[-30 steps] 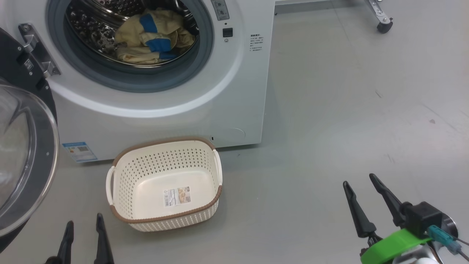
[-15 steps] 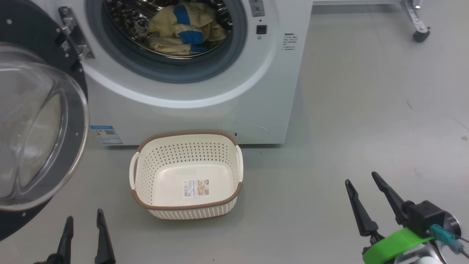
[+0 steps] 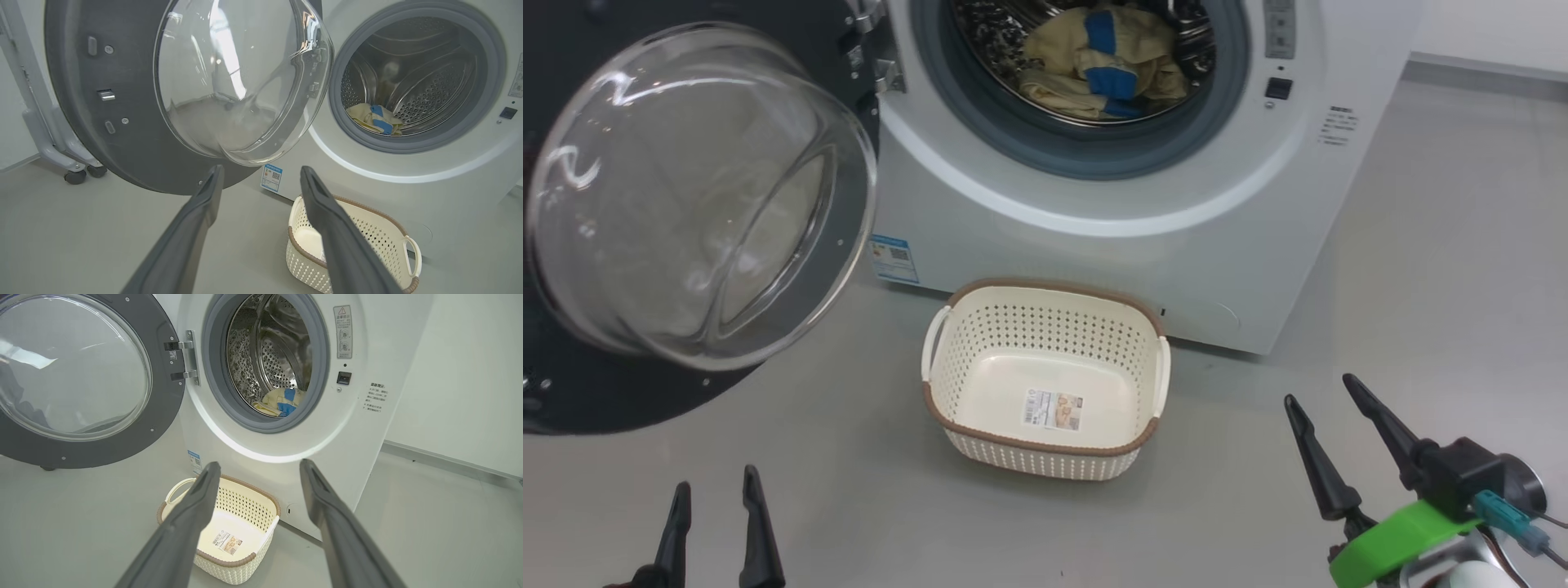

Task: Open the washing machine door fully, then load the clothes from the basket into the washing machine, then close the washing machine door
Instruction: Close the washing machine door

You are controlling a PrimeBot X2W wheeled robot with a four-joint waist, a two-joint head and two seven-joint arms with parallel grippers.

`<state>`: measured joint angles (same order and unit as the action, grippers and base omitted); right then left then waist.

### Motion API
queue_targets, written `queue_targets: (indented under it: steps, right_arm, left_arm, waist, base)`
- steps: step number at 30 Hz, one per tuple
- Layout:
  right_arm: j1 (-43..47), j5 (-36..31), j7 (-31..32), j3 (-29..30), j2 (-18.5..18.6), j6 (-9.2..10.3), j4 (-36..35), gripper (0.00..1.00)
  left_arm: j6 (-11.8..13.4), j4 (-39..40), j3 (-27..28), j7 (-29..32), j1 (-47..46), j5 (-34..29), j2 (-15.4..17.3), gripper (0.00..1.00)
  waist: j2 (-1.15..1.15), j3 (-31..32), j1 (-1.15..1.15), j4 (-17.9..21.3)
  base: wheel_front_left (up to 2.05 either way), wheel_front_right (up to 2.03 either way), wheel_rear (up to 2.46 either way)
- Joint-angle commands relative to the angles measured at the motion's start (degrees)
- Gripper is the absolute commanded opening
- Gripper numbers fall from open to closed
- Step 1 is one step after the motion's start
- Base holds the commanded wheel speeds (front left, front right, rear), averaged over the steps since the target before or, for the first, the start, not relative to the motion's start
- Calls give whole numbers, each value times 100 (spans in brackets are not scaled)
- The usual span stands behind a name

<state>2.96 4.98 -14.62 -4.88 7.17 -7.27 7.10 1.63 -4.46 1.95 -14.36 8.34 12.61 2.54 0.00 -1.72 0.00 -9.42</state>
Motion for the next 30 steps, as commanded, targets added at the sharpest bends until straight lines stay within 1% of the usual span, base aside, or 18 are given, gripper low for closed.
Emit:
queue_targets:
  steps: [1,8,9,19,30]
  right_arm:
    - [-297,-23,-38,-136,158,-22,-147,100]
    - [-372,-15,-38,-280,192,-22,-127,100]
    - [-372,-15,-38,-280,192,-22,-127,100]
    - [-447,1,-38,-416,210,-22,-92,100]
    - [-479,8,-38,-463,219,-22,-79,100]
  left_arm:
    - [59,208,193,-63,-135,-10,33,100]
    - [109,206,180,-63,-93,21,33,100]
    - [109,206,180,-63,-93,21,33,100]
    - [139,198,179,-63,-62,57,33,100]
    - [174,215,173,-63,-59,75,33,100]
  waist:
    - [0,29,0,-312]
    - [0,71,0,-763]
    - [0,71,0,-763]
    - [0,98,0,-1236]
    - [0,79,0,-1651]
  base:
    - [0,0,0]
    - [0,0,0]
    - [0,0,0]
    - [0,0,0]
    - [0,0,0]
